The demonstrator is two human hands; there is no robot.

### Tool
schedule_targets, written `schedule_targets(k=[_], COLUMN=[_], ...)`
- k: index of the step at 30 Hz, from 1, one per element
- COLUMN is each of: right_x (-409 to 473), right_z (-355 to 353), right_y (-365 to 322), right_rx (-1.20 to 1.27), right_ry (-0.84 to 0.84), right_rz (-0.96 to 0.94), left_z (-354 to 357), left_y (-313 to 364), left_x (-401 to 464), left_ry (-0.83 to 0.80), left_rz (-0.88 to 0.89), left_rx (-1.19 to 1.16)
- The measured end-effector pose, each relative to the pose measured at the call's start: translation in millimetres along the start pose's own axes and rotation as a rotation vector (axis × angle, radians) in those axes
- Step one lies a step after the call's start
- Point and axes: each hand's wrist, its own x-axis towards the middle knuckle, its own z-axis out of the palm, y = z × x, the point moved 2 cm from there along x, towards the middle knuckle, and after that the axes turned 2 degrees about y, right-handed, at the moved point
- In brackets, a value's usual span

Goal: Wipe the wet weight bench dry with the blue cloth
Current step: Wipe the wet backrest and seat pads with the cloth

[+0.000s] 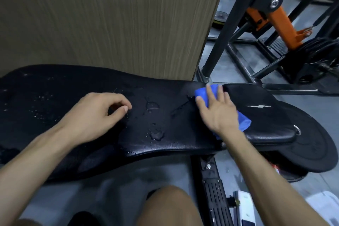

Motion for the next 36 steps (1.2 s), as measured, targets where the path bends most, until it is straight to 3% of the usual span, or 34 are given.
schedule_targets(k=[3,5,7,10,12,15,17,19,23,25,27,30,32,36], right_x=[-53,-62,-21,48,47,-6,-17,20,95,96,74,55,69,90], right_z=[11,7,6,0,5,14,13,9,3,12,21,23,18,3], right_y=[-58,-56,-29,6,-18,-75,-75,-49,-15,-55,-103,-108,-68,1], right_rx=[0.012,0.050,0.054,0.058,0.035,0.044,0.085,0.108,0.104,0.033,0.031,0.116,0.157,0.180], right_ry=[0.025,-0.035,-0.002,0.012,-0.011,0.020,-0.026,-0.021,-0.045,-0.035,-0.038,-0.061,-0.033,-0.032], right_rz=[-0.379,-0.537,-0.451,-0.048,-0.016,-0.402,-0.571,-0.487,0.005,-0.075,-0.277,-0.479,-0.413,-0.051], left_z=[2,3,3,1,0,2,4,5,0,-3,-3,-2,-3,-16], left_y=[-1,-2,-5,-10,-12,-12,-13,-13,-15,-16,-16,-18,-20,-30], left_x=[7,12,14,15,17,24,29,31,29,31,34,37,36,22], left_ry=[-0.005,-0.008,-0.014,-0.017,-0.012,-0.016,-0.018,-0.031,-0.022,-0.002,0.000,0.015,-0.001,0.029], left_rz=[-0.004,-0.017,-0.028,-0.057,-0.071,-0.081,-0.087,-0.086,-0.078,-0.078,-0.086,-0.091,-0.085,-0.084], left_rx=[-0.017,-0.028,-0.032,-0.029,-0.038,-0.050,-0.059,-0.066,-0.079,-0.084,-0.092,-0.110,-0.120,-0.151])
